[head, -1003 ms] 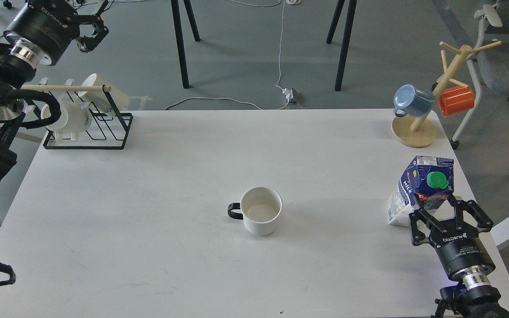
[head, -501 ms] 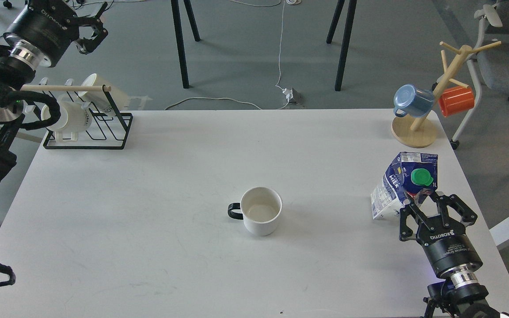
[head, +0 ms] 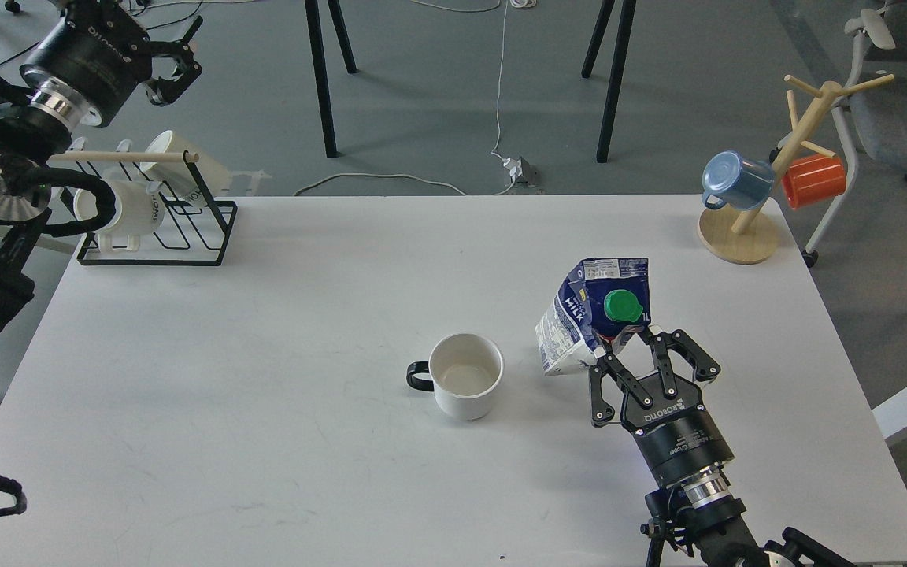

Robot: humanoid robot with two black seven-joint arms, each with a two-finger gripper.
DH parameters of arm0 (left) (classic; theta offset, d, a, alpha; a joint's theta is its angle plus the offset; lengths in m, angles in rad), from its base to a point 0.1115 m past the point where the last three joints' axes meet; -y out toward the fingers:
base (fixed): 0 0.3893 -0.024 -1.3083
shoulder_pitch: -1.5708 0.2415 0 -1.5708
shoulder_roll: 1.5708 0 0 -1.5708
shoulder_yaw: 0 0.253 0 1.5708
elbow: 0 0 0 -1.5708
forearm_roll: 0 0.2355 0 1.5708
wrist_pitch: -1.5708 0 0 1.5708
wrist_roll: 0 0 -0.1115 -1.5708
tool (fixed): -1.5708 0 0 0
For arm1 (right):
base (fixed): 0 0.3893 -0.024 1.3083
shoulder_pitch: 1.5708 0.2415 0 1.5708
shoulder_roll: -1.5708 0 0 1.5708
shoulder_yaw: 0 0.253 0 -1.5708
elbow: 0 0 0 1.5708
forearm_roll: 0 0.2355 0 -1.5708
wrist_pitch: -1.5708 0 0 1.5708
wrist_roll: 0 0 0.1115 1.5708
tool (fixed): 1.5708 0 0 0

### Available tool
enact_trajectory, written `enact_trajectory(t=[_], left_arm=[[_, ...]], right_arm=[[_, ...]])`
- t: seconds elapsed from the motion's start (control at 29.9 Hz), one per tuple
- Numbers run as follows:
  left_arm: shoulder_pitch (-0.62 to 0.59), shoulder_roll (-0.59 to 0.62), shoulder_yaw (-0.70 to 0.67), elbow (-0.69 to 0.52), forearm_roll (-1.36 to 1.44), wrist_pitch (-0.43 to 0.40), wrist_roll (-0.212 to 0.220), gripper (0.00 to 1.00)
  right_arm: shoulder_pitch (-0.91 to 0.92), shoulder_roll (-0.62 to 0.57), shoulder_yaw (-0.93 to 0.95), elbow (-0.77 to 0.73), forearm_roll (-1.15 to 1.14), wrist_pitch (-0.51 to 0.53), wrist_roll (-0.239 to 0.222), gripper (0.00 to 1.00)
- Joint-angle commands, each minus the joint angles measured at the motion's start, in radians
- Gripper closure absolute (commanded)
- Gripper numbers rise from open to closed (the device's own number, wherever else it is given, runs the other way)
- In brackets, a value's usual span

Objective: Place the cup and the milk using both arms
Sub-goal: 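Slide the milk carton with the right gripper toward the white mug, then release the carton beside the mug and pull the right gripper back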

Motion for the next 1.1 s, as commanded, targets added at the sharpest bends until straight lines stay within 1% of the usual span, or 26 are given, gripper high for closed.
enact_trajectory(t=[0.0, 0.13, 0.27, 0.37, 0.5, 0.67, 0.74, 0.8, 0.84, 0.9, 0.97, 1.0, 1.04, 1.07], left_arm=[[0.001, 0.000, 0.003, 0.000, 0.000, 0.000, -0.001, 0.01], [0.001, -0.001, 0.003, 0.000, 0.000, 0.001, 0.001, 0.01], [0.001, -0.005, 0.003, 0.002, 0.000, 0.001, 0.001, 0.01], [0.001, -0.005, 0.003, 0.002, 0.000, 0.001, 0.001, 0.01], [0.004, -0.003, 0.003, 0.002, 0.000, 0.000, -0.001, 0.01], [0.005, -0.005, 0.003, 0.015, -0.002, 0.000, -0.002, 0.01], [0.005, -0.006, 0.003, 0.015, 0.000, 0.000, -0.002, 0.01], [0.005, -0.009, 0.003, 0.015, 0.000, 0.000, -0.002, 0.01], [0.005, -0.009, 0.003, 0.015, -0.002, 0.000, -0.002, 0.01], [0.006, -0.009, 0.003, 0.015, -0.002, 0.000, -0.002, 0.01], [0.007, -0.009, 0.003, 0.015, 0.000, 0.000, -0.004, 0.01], [0.007, -0.008, 0.003, 0.015, 0.000, 0.000, -0.002, 0.01], [0.007, -0.008, 0.003, 0.015, 0.000, 0.000, -0.002, 0.01], [0.007, -0.006, 0.003, 0.015, -0.002, 0.000, -0.002, 0.01]], right_arm=[[-0.001, 0.006, -0.003, -0.006, -0.006, 0.000, 0.000, 0.59], [0.000, 0.010, -0.006, -0.036, -0.006, 0.000, 0.000, 0.59], [0.014, 0.073, -0.014, -0.079, -0.011, 0.000, -0.003, 0.59], [0.014, 0.096, -0.038, -0.098, -0.026, 0.000, -0.003, 0.58], [0.016, 0.110, -0.057, -0.102, -0.050, 0.000, -0.003, 0.58], [0.023, 0.132, -0.058, -0.145, -0.057, 0.000, -0.003, 0.57], [0.023, 0.132, -0.058, -0.145, -0.057, 0.000, -0.003, 0.55], [0.023, 0.130, -0.058, -0.147, -0.057, 0.000, -0.003, 0.50], [0.023, 0.129, -0.058, -0.150, -0.057, 0.000, -0.003, 0.45], [0.023, 0.125, -0.058, -0.151, -0.057, 0.000, -0.003, 0.30], [0.023, 0.125, -0.058, -0.158, -0.055, 0.000, -0.003, 0.20], [0.023, 0.125, -0.058, -0.158, -0.057, 0.000, -0.001, 0.12], [0.022, 0.125, -0.058, -0.156, -0.057, 0.000, -0.003, 0.08], [0.022, 0.125, -0.058, -0.154, -0.055, 0.000, -0.003, 0.08]])
